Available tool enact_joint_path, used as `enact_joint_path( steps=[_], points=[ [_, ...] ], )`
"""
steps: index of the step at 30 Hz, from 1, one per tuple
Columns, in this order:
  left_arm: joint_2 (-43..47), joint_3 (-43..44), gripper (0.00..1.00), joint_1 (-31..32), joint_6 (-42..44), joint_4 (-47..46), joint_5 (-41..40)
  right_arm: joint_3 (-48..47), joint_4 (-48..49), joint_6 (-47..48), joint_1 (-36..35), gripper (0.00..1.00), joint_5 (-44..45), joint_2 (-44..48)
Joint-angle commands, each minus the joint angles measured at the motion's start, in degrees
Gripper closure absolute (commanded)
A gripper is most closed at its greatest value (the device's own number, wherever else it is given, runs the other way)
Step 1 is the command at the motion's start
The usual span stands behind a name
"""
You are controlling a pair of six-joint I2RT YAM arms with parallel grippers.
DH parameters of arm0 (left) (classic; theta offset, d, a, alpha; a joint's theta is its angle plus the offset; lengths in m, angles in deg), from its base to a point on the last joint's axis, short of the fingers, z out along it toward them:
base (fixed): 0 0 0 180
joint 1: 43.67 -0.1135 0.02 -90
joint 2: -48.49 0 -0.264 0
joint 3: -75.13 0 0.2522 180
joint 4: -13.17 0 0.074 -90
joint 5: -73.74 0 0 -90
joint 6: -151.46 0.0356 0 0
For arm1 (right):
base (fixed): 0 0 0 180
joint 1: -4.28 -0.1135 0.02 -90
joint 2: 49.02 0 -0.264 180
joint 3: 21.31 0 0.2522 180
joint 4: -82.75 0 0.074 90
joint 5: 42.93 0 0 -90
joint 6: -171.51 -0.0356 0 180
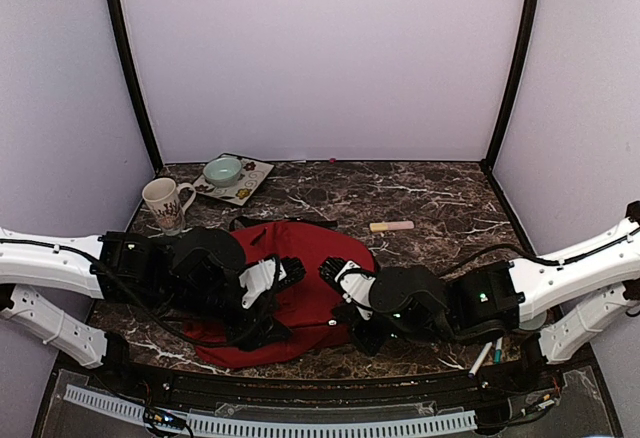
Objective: Pack the student bag
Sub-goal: Zip the student bag into the largest pocket of the bag, then hold the student bag at the center of the board.
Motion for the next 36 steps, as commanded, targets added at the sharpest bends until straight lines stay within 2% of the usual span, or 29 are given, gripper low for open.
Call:
enact_joint_path(
  steps=[1, 14, 25, 32, 34, 36],
  points=[
    [-1.6, 1.63, 0.36, 0.12, 4.95, -2.98, -0.3, 0.96, 3.48, -3.4, -0.36, 1.0, 2.32, 2.4],
    [-5.53, 0.04, 0.35, 0.12, 8.38, -8.35, 0.64, 1.32, 3.7, -5.47, -0.38, 1.0, 3.77, 3.64],
    [-11.8, -1.43, 0.36, 0.12, 9.47, -18.28, -0.06, 2.1, 3.8, -7.18, -0.4, 1.0, 5.51, 6.02],
    [-14.94, -4.1, 0.45, 0.12, 11.9, -24.05, -2.65, 4.69, 5.44, -9.0, -0.35, 1.0, 6.91, 9.75],
    [-16.34, -4.12, 0.51, 0.12, 12.22, -24.89, -2.62, 5.52, 6.39, -9.11, -0.32, 1.0, 6.86, 10.94],
    [-17.24, -4.01, 0.61, 0.12, 12.26, -25.48, -2.83, 6.19, 7.17, -8.99, -0.4, 1.0, 6.81, 12.04]
  ],
)
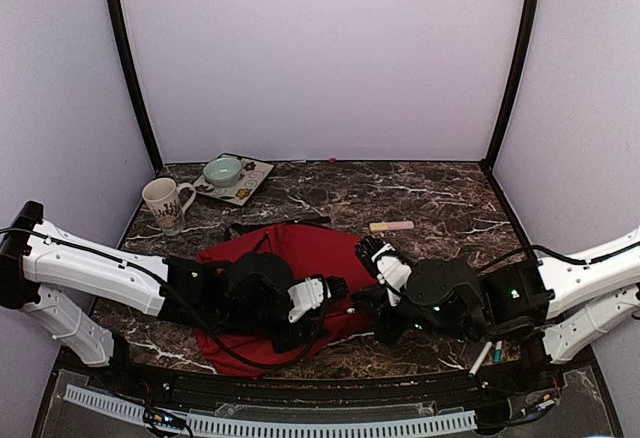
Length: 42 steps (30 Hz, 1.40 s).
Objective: Pack the student bag
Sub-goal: Hold the student bag at the center of the board, then zip the student bag into the largest pocket of the bag.
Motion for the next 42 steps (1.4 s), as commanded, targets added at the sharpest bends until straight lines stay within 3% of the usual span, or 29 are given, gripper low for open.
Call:
enact_joint_path(
  steps=[1, 5, 20, 37, 39, 42],
  points=[
    [-1.74, -1.15, 0.71, 0.12, 1.42, -3.33, -1.36, 1.18, 5.68, -0.94, -0.38, 1.0, 1.86, 3.52],
    [-1.48, -0.65, 1.0, 0.12, 1.24, -3.16, -2.43, 1.74, 5.25, -0.72, -0.32, 1.0, 2.62, 4.83],
    [12.47, -8.42, 1.0, 0.12, -5.18, 3.82, -5.76, 2.87, -1.69, -1.33, 2.02, 1.0, 7.93, 8.82],
    [18.45, -9.5, 1.0, 0.12, -7.7, 10.28, -6.4, 3.79, -2.19, 0.14, 7.42, 1.0, 3.01, 10.71],
    [17.83, -7.91, 0.97, 0.11, -7.45, 11.11, -6.24, 3.6, -0.87, 0.48, 7.42, 1.0, 1.14, 10.08],
    [16.53, -5.37, 0.84, 0.12, -7.43, 12.52, -6.04, 3.5, 1.69, 1.22, 7.38, 1.0, -1.41, 9.4]
  ],
)
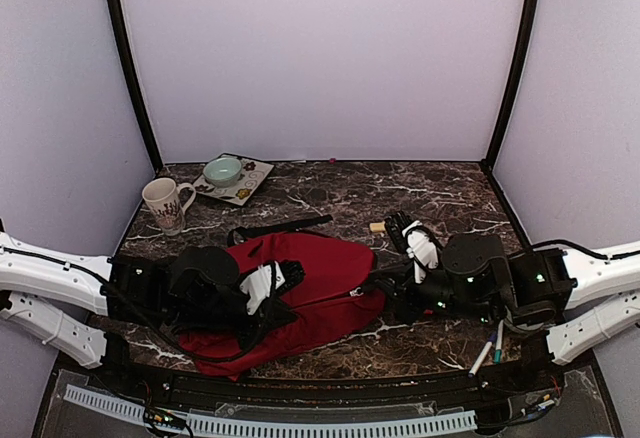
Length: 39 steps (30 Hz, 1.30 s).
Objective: Pack the student bag
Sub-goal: Zip the student bag into the largest pocket of the bag, then hold the student bag at the center of the board.
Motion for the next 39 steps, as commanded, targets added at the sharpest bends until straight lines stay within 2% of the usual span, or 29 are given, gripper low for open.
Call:
enact_joint_path(
  steps=[1, 5, 7, 9, 10, 12, 16, 18, 24, 25, 26, 28, 30, 39],
  points=[
    [-0.48, 3.28, 0.76, -0.14, -0.98, 9.99, -1.87, 0.15, 2.42, 1.94, 1.59, 1.0, 0.96, -0.19],
    [-3.45, 7.0, 0.45, -0.14, -2.09, 10.82, 1.53, -0.91, 4.53, 2.66, 1.61, 1.0, -1.63, -2.48],
    [-5.04, 8.67, 0.33, 0.09, -1.92, 10.73, 2.18, -1.63, 5.11, 2.89, 1.6, 1.0, -2.12, -3.83],
    [-6.22, 9.8, 0.28, 0.49, -1.02, 9.52, 2.36, -2.4, 5.72, 3.16, 1.61, 1.0, -2.44, -5.09],
    [-7.13, 10.39, 0.2, 0.62, -0.55, 8.84, 2.54, -2.76, 6.08, 3.28, 1.61, 1.0, -2.66, -5.62],
    [-8.77, 11.89, 0.17, 0.8, 0.3, 7.85, 3.51, -3.61, 6.41, 3.83, 1.6, 1.0, -3.18, -6.57],
    [-13.17, 14.13, 0.17, 0.87, 1.67, 5.52, 4.87, -4.97, 6.31, 4.81, 1.61, 1.0, -3.63, -7.61],
    [-15.38, 14.59, 0.18, 0.92, 2.29, 3.91, 3.03, -5.27, 6.05, 5.33, 1.58, 1.0, -3.61, -7.54],
    [-20.87, 14.6, 0.3, 0.98, 3.59, -1.85, -2.81, -4.56, 4.44, 3.79, 1.56, 1.0, -1.75, -5.12],
    [-21.84, 15.0, 0.34, 0.92, 3.84, -1.82, -3.17, -4.24, 4.27, 3.41, 1.6, 1.0, -1.3, -4.62],
    [-23.0, 15.58, 0.42, 0.92, 4.15, -1.41, -3.32, -3.92, 3.99, 3.11, 1.61, 1.0, -0.88, -4.1],
    [-24.17, 16.9, 0.77, 0.92, 4.73, 0.35, -3.53, -3.64, 3.34, 2.79, 1.61, 1.0, 0.01, -3.46],
    [-24.23, 18.33, 0.99, 0.95, 4.72, 2.88, -3.83, -3.72, 2.66, 2.7, 1.58, 1.0, 0.88, -3.35],
    [-14.67, 13.22, 1.0, 1.0, 4.38, 7.88, 0.94, -3.88, -1.21, 2.65, 3.05, 1.0, 7.18, -4.11]
  ],
)
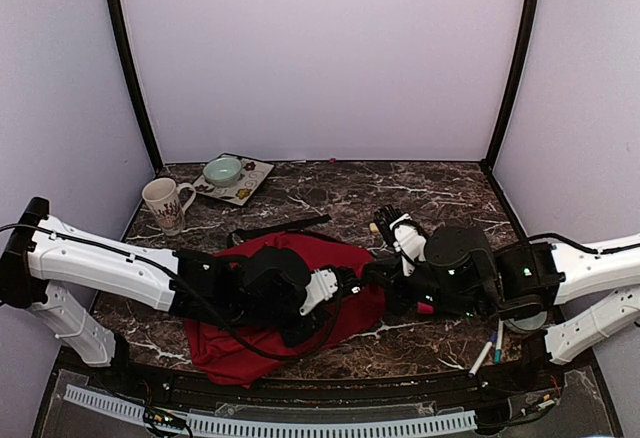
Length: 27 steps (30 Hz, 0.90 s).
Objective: Pack the student bag
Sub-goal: Hold the student bag at the center of the board, then zip the student bag into the largest pocket of the bag.
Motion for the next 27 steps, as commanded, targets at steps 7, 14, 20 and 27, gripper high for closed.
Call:
enact_joint_path(
  steps=[7, 14, 20, 27],
  points=[
    [15.17, -5.47, 1.0, 0.19, -2.79, 12.54, 5.36, 1.49, 0.14, 4.97, 9.23, 1.0, -0.58, 2.63],
    [19.11, -8.18, 1.0, 0.19, -4.3, 13.69, 3.1, 0.36, 0.73, 9.98, 17.19, 1.0, -5.92, 1.77],
    [14.11, -7.42, 1.0, 0.14, -6.38, 12.61, 0.05, -2.63, -3.17, 8.69, 17.33, 1.0, -9.51, 3.76],
    [11.12, -5.19, 1.0, 0.03, -1.37, 7.49, -7.0, -2.52, -10.57, 1.29, 17.18, 1.0, -9.85, 11.35]
  ],
)
